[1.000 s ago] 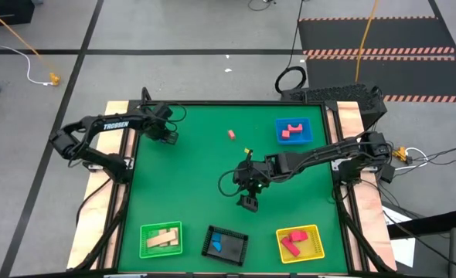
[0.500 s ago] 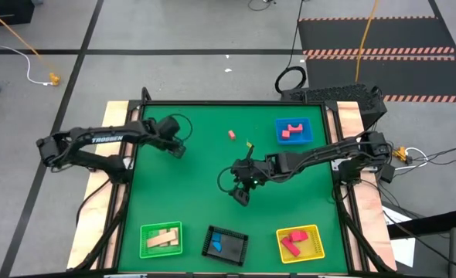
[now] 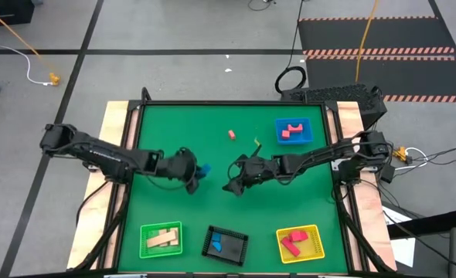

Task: Sort & place blocks by color
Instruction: Put the blue block into the black bin

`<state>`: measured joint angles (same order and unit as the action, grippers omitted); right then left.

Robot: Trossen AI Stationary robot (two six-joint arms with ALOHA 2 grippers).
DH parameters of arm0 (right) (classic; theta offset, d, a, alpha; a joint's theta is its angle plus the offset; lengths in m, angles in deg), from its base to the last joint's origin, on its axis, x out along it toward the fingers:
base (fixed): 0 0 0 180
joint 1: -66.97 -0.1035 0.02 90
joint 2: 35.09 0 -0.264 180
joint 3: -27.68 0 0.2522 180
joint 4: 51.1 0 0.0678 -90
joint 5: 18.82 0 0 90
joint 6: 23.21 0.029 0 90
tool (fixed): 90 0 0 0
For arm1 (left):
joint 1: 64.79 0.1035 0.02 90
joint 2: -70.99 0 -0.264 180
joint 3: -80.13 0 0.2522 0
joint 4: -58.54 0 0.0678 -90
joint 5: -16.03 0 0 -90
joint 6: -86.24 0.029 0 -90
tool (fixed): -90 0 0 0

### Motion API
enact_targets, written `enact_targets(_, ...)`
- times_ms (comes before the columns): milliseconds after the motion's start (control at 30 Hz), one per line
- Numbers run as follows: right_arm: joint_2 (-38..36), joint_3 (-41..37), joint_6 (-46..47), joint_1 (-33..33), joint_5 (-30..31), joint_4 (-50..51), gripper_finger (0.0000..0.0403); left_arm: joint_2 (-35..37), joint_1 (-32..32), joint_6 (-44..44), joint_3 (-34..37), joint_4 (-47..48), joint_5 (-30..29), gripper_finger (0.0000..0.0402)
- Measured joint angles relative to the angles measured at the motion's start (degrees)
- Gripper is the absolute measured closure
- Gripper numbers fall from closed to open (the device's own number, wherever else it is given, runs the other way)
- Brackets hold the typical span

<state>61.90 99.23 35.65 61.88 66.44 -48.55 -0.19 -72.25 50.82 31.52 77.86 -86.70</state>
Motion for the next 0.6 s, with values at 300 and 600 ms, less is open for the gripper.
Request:
enact_targets(300,0.00,-6.35,11.17,1.47,0.27,-19.01,0.0115,-7.31,-9.34,-4.21,-0.04,-10.24,-4.10,0.0262)
enact_targets(600,1.79,-6.26,9.57,0.07,3.28,-21.22,0.0115,-11.22,-10.31,-0.51,-0.90,-15.60,-6.24,0.0261)
